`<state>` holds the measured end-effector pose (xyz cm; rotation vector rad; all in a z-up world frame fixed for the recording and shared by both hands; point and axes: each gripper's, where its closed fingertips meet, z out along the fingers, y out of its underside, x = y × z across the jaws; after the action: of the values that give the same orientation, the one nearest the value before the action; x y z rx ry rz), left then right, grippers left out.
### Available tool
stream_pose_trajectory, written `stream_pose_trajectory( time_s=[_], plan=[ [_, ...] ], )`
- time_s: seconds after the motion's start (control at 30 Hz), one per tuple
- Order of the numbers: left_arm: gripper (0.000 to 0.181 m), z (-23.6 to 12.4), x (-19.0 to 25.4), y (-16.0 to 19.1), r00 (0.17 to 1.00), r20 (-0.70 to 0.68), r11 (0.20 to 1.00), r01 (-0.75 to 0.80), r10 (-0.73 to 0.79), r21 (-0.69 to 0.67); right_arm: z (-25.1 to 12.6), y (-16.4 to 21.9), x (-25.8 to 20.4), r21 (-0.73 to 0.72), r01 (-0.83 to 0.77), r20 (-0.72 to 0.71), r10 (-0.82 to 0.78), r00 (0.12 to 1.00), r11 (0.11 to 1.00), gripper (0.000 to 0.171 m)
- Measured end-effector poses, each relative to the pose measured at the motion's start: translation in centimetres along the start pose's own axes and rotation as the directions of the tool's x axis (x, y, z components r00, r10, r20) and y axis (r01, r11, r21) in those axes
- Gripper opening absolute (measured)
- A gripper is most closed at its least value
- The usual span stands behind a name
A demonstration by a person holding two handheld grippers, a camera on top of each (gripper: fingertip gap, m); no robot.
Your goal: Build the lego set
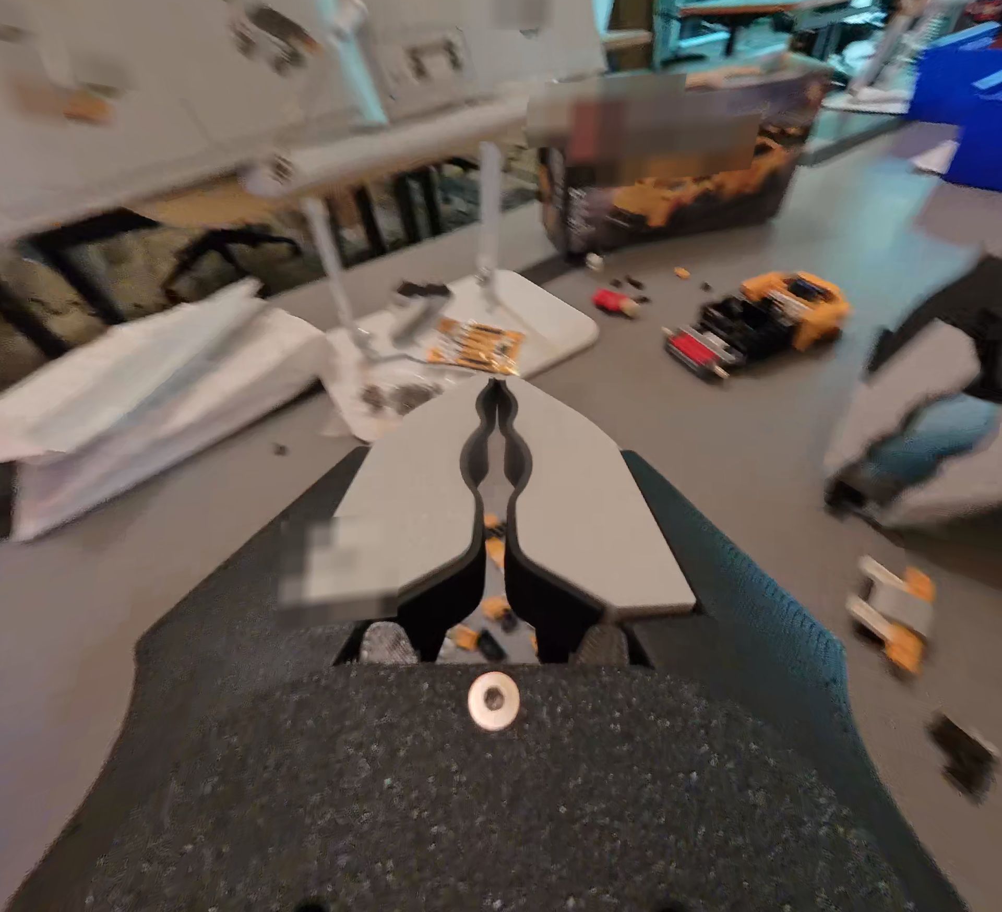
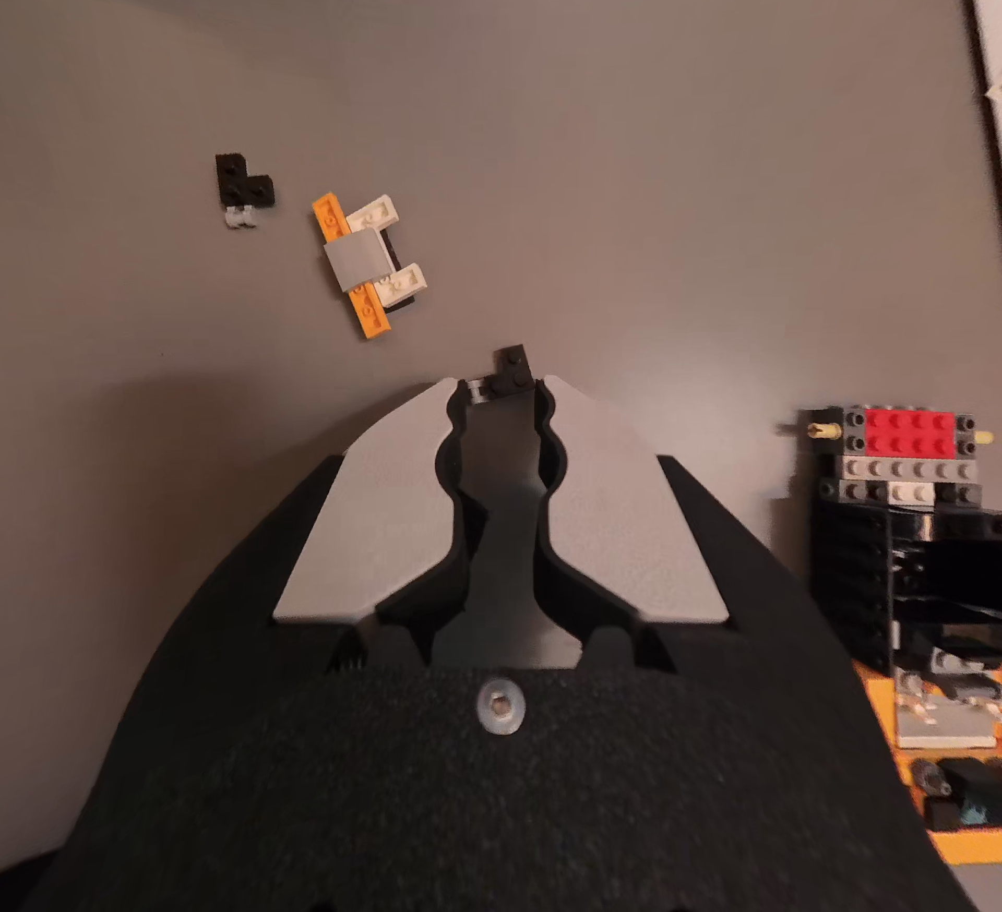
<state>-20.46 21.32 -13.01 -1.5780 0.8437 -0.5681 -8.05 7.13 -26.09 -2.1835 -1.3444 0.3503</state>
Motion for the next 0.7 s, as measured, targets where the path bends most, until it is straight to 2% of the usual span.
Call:
stream_pose_trajectory(
  time_s=[0.2, 0.3, 0.5, 0.7],
  plan=[
    [0.0, 1.7, -7.8, -6.9, 0.978, 0.209, 0.994, -0.034, 0.01, 0.109, -0.3, 0.0, -0.5, 0.0, 0.022, 0.019, -0.022, 1.0, 1.0, 0.033],
    [0.0, 2.8, -10.9, -9.2, 0.962, 0.272, 0.988, -0.025, -0.017, 0.151, -1.0, -1.0, -0.2, 0.071, 0.008, 0.012, -0.009, 1.0, 0.997, 0.034],
    [0.0, 5.5, -15.1, -9.9, 0.936, 0.346, 0.985, 0.01, -0.069, 0.17, -3.0, -4.4, 1.4, 0.331, 0.005, -0.067, 0.019, 0.998, 0.944, 0.037],
    [0.0, 5.9, -16.6, -9.1, 0.929, 0.357, 0.984, 0.037, -0.097, 0.172, -4.7, -6.2, 3.2, 0.521, 0.032, -0.168, 0.066, 0.984, 0.853, 0.032]
  ],
)
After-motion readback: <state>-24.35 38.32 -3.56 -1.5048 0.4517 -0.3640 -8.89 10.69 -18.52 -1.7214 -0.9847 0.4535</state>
